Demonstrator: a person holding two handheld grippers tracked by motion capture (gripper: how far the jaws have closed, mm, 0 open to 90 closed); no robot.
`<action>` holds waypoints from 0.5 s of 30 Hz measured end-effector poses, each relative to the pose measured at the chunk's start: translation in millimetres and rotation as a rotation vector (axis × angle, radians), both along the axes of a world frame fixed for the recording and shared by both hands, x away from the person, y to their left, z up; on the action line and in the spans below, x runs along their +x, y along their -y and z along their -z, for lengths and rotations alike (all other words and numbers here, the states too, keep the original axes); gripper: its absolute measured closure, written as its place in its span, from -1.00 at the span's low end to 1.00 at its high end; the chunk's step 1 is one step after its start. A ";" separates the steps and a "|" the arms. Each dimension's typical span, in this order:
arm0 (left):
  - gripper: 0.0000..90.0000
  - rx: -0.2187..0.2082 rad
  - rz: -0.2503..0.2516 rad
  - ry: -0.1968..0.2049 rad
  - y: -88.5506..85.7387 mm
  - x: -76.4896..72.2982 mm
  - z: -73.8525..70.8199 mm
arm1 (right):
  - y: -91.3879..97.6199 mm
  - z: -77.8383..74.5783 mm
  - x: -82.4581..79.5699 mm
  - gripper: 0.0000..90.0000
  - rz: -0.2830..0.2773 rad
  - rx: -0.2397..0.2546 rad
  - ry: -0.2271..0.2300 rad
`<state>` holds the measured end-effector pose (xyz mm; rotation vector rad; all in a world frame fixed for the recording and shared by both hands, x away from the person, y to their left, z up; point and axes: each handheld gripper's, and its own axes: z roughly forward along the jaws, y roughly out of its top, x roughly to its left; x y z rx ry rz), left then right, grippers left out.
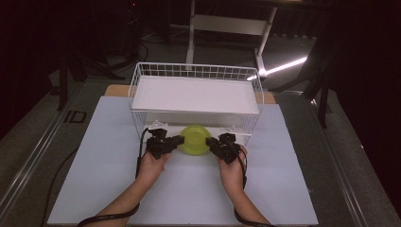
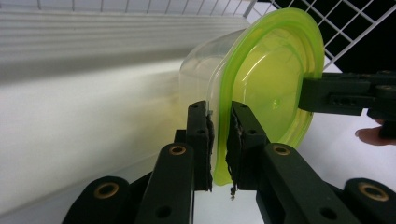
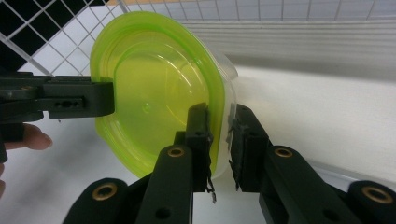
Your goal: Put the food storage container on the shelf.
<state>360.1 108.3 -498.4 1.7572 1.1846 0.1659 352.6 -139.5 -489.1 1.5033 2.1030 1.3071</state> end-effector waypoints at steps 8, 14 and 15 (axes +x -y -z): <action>0.78 -0.009 -0.008 0.000 1.4 4.6 3.4 | 0.9 -0.1 6.2 0.70 0.021 0.004 -0.011; 0.75 -0.025 -0.039 0.006 1.0 6.3 4.6 | -1.9 -2.5 9.2 0.75 0.030 0.006 -0.008; 0.75 -0.027 -0.044 0.005 0.7 6.0 4.4 | -2.5 -3.4 8.4 0.76 0.037 0.004 -0.005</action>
